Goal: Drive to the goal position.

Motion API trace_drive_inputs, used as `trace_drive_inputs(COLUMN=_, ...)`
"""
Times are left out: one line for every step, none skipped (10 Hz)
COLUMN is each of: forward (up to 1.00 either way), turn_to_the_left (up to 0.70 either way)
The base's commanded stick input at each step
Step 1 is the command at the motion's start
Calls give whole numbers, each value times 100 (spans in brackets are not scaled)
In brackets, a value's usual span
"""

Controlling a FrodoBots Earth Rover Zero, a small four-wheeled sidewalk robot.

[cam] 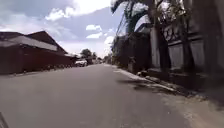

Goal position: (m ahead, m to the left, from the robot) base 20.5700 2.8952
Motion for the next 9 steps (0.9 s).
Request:
trace_drive_inputs(forward=100, turn_to_the_left=0)
trace_drive_inputs(forward=100, turn_to_the_left=0)
trace_drive_inputs(forward=100, turn_to_the_left=0)
trace_drive_inputs(forward=100, turn_to_the_left=0)
trace_drive_inputs(forward=100, turn_to_the_left=0)
trace_drive_inputs(forward=100, turn_to_the_left=0)
trace_drive_inputs(forward=100, turn_to_the_left=0)
trace_drive_inputs(forward=100, turn_to_the_left=0)
trace_drive_inputs(forward=100, turn_to_the_left=0)
